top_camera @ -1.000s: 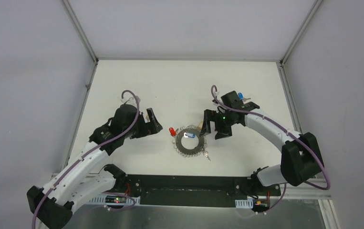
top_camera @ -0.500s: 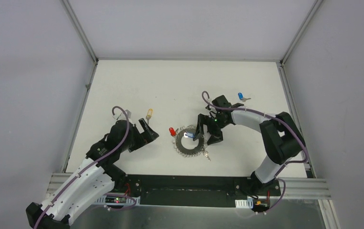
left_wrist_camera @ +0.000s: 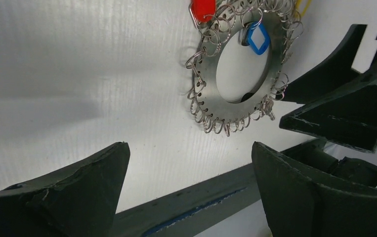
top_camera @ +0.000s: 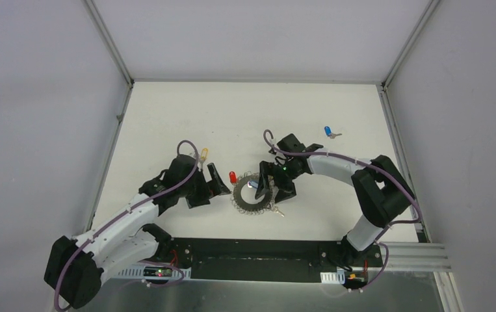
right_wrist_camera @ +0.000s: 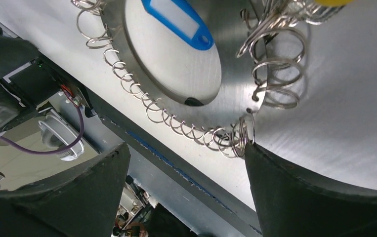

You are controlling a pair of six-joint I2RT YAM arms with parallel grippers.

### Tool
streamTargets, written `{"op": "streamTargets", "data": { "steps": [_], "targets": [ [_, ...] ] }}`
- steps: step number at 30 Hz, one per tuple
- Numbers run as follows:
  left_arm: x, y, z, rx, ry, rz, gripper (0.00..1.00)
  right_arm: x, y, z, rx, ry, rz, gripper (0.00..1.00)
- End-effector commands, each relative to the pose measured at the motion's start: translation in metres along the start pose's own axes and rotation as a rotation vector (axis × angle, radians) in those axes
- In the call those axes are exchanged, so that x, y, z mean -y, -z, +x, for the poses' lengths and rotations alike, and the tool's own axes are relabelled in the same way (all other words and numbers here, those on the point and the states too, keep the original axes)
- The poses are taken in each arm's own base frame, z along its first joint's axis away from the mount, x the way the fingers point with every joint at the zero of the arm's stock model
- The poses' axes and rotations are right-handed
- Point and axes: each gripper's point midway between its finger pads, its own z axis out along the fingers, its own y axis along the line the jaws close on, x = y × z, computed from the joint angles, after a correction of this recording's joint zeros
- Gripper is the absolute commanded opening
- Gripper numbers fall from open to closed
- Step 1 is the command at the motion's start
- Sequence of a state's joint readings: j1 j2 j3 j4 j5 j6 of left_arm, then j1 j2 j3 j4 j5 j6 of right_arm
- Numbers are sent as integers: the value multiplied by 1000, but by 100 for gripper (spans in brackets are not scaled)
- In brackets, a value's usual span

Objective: Put the keys on the keyring

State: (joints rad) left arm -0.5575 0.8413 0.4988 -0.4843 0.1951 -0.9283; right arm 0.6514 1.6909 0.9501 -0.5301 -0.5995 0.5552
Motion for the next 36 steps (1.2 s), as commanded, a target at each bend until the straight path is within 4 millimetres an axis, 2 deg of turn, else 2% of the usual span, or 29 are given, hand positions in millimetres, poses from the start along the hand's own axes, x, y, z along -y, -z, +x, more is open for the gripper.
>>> {"op": "streamTargets", "data": {
  "steps": [1, 8, 17, 22, 29, 32, 36],
  "targets": [
    [25, -12, 12, -110, 0, 106, 99, -10, 24, -7, 80, 69, 24, 88],
    [28, -31, 27, -214, 30, 105, 96, 4, 29, 4, 69, 113, 77, 85],
    [34, -38, 34, -240, 16, 88, 87, 12, 36, 9, 82, 187, 177, 78],
    [30, -40, 33, -234, 19, 62, 78, 8, 33, 9, 76, 231, 218, 72],
    [17, -33, 27, -180, 29, -11, 76, -9, 21, 10, 59, 319, 278, 64],
    [14, -30, 28, -171, 38, -17, 76, -11, 13, 11, 45, 358, 342, 55],
    [10, -29, 31, -177, 44, -20, 76, -9, 1, 13, 12, 397, 434, 37]
  ]
}}
